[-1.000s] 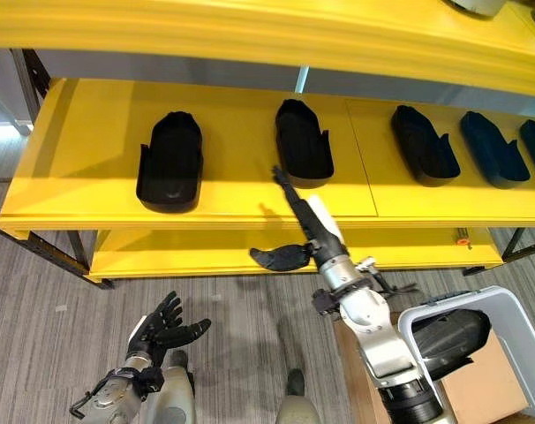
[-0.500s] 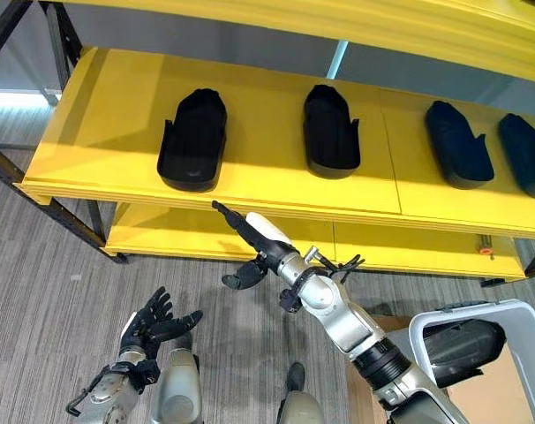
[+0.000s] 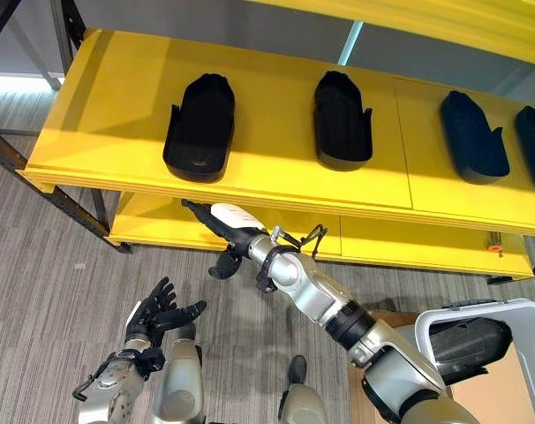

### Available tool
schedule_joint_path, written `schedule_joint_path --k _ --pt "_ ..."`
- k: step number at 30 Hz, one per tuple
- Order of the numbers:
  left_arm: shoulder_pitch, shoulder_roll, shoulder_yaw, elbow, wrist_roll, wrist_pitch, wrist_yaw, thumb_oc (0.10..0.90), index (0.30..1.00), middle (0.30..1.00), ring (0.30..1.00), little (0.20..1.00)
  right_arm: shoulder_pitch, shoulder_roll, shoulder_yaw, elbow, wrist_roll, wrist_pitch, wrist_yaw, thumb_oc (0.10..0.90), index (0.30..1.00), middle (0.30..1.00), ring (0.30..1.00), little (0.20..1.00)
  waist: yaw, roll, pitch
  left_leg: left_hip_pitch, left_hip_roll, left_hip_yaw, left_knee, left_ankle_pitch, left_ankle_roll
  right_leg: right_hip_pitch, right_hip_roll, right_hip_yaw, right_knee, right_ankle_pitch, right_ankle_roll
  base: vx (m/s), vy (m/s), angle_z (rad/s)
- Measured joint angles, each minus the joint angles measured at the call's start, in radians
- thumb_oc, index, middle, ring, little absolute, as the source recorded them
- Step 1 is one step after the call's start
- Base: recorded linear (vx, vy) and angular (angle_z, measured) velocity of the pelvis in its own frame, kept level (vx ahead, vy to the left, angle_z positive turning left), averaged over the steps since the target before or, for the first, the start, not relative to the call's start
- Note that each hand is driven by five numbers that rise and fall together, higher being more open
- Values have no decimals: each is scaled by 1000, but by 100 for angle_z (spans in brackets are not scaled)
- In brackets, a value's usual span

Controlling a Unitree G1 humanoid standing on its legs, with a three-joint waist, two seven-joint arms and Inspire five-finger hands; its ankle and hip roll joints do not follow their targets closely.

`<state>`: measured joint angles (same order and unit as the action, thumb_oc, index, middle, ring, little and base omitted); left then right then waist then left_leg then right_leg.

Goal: Move parts from the plastic box to the shelf.

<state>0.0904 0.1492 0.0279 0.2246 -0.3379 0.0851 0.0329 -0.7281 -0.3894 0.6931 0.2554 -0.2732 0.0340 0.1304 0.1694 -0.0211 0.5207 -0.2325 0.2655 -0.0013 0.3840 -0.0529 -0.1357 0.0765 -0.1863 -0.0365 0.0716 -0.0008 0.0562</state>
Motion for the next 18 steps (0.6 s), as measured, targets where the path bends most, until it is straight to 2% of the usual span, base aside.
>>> schedule_joint_path --k 9,12,18 --pt "10 14 4 -1 -1 1 3 900 1000 1000 1000 1000 -106 11 2 50 -23 19 -22 900 1000 1000 1000 1000 9 -1 8 -60 -5 -8 38 -6 9 -35 -1 -1 2 -1 -5 -11 21 1" --pt "9 23 5 -1 -2 1 7 900 1000 1000 1000 1000 -140 9 3 78 -42 24 -35 900 1000 1000 1000 1000 27 -1 9 -67 -7 -6 56 -20 14 -35 -2 -1 2 4 0 -8 38 -1" --pt "0 30 8 -3 -2 1 22 900 1000 1000 1000 1000 -161 13 15 78 -51 25 -40 900 1000 1000 1000 1000 29 -1 9 -83 -9 -8 75 -38 16 -42 -3 0 5 16 -1 -2 17 1"
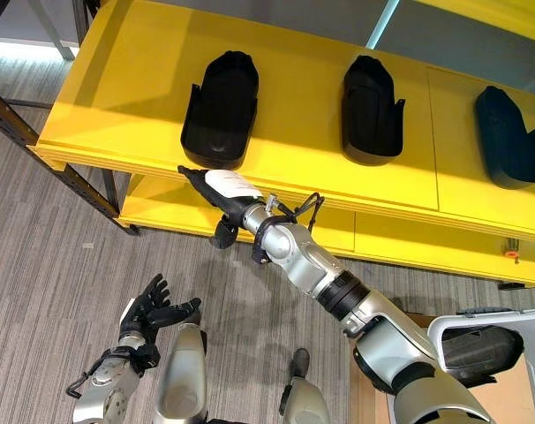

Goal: Move parts from the plastic box to the shelf.

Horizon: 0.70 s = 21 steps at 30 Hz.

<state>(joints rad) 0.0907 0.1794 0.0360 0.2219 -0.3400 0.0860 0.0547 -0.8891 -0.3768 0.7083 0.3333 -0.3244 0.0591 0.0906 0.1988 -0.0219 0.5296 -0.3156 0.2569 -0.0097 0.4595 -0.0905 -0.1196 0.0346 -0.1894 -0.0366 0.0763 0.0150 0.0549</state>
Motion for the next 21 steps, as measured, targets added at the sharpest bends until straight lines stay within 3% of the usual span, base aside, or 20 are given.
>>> schedule_joint_path --k 21 --pt "-1 1 -2 0 -7 0 7 900 1000 1000 1000 1000 -60 -17 36 0 -29 1 -3 900 1000 1000 1000 1000 -5 2 1 -19 1 1 8 -7 2 -28 0 2 15 0 0 0 0 0"
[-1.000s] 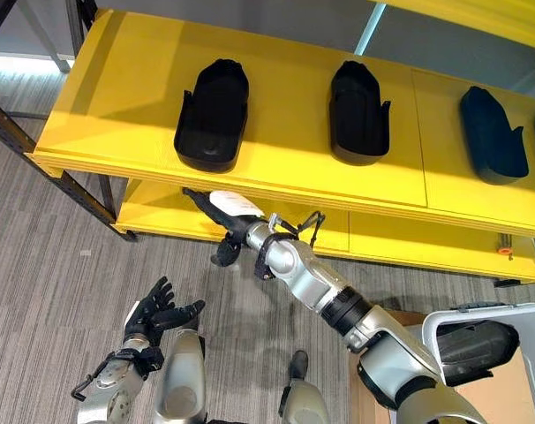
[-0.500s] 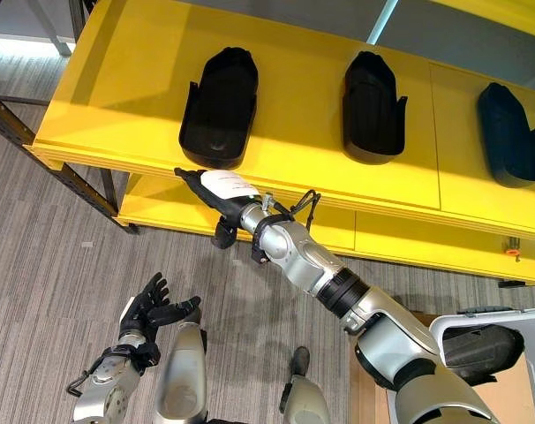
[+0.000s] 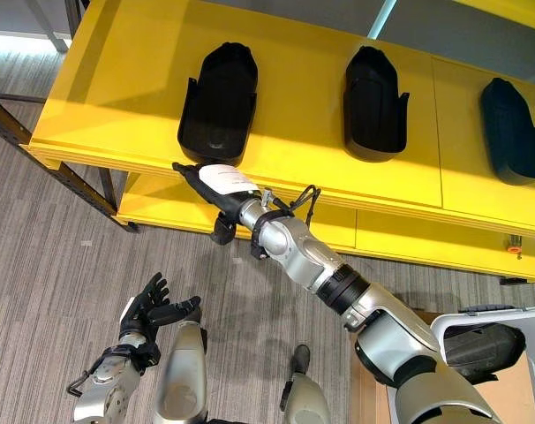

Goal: Move parts from the plastic box to the shelf.

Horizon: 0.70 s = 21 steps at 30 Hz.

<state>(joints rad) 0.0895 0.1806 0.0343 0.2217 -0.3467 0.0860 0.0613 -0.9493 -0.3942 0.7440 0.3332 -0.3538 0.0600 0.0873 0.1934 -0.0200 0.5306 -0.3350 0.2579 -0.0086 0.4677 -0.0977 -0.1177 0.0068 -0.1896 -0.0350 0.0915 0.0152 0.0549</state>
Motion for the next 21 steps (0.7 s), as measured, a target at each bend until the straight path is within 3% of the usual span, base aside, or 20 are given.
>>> schedule_joint_path --k 21 --pt "-1 2 -2 0 0 0 1 900 1000 1000 1000 1000 -96 -41 29 11 -22 1 -33 900 1000 1000 1000 1000 -4 4 2 -33 -16 2 17 -5 14 -32 -17 1 14 0 0 0 0 0"
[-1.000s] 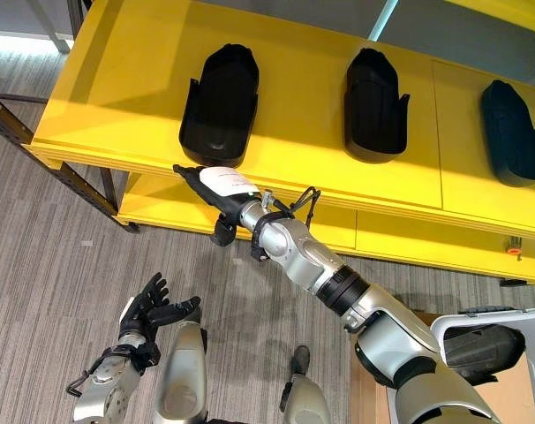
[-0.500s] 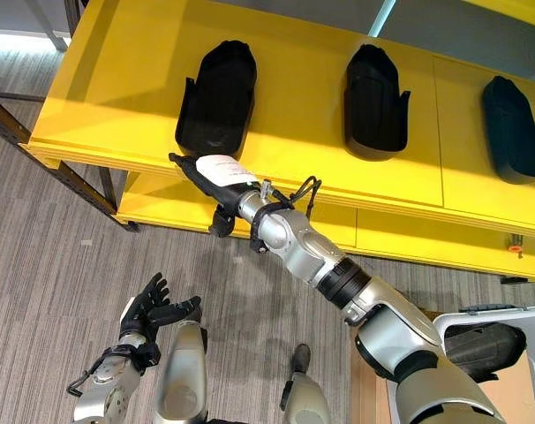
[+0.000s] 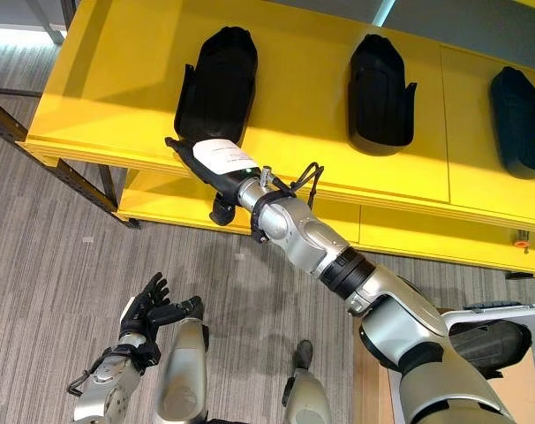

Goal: Move parts from the plastic box to the shelf.

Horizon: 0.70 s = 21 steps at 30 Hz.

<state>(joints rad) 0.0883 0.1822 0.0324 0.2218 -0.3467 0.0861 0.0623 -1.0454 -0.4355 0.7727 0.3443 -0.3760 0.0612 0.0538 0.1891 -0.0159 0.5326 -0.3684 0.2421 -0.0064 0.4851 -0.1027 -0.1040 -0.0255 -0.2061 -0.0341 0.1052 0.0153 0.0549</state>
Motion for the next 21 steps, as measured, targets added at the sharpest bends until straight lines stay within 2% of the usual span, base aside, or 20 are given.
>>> schedule_joint_path --k 11,21 --pt "0 6 1 0 -1 0 14 900 1000 1000 1000 1000 -27 -3 0 26 -6 5 -12 900 1000 1000 1000 1000 -1 4 2 -25 -2 -2 15 -3 4 -19 -2 0 5 0 0 0 0 0" --pt "1 6 2 0 -2 0 15 900 1000 1000 1000 1000 -36 -6 -1 63 -6 10 -42 900 1000 1000 1000 1000 -23 5 2 -34 -11 -1 18 -4 7 -26 -9 0 8 1 -2 0 0 0"
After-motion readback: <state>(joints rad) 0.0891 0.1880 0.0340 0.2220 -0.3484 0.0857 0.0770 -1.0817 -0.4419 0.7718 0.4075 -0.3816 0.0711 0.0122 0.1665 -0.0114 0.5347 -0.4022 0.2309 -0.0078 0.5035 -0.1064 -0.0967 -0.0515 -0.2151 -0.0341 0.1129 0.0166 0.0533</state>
